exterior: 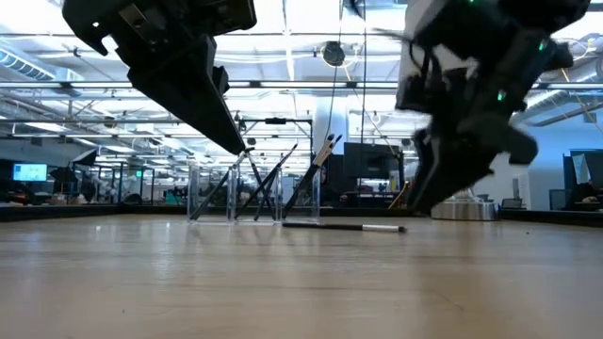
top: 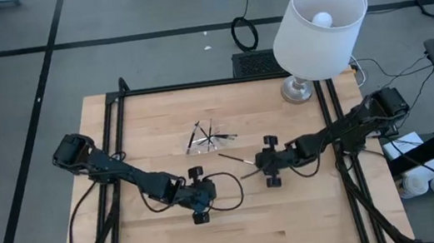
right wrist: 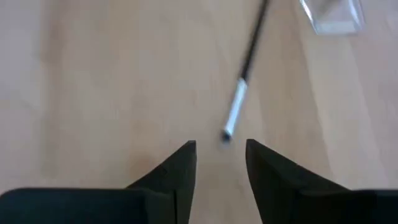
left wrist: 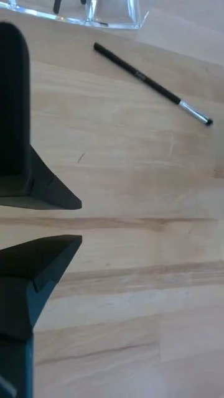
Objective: Put items in baskets/containers
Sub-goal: Put the black eyeshadow brush into the transparent organizer
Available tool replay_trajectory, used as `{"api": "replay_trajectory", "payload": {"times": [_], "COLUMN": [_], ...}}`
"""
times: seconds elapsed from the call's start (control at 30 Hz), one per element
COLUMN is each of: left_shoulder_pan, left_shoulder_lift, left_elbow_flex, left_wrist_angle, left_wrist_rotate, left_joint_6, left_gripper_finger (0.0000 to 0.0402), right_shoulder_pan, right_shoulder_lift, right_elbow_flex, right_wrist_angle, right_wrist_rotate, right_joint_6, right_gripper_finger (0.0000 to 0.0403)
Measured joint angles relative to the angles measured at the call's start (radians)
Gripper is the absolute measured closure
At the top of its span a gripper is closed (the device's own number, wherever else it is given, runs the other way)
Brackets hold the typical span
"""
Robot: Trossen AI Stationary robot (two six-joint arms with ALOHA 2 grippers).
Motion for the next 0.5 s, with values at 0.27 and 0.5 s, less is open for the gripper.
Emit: {"api": "replay_trajectory", "payload": {"times": [0.27,0.5], "left_shoulder_pan": [-0.002,-0.002], "left_shoulder_lift": [0.0,0.0], "left_elbow_flex": [0.0,0.0], "left_wrist_angle": [0.0,0.0], "left_wrist_rotate": [0.0,0.0], "left_joint_6": [-0.01,-0.011], "left_gripper_finger": [0.0316,0.0316], "right_shoulder_pan": [-0.135,-0.198], "right_shoulder_lift": [-0.003,-0.003], "right_elbow_flex": [-0.12,-0.176], "right_wrist_angle": [0.121,0.276], "right_wrist_rotate": [-0.031,-0.236], "right_joint_6": [-0.046,-0.081], "right_gripper_finger": [0.0277,0.0276]}}
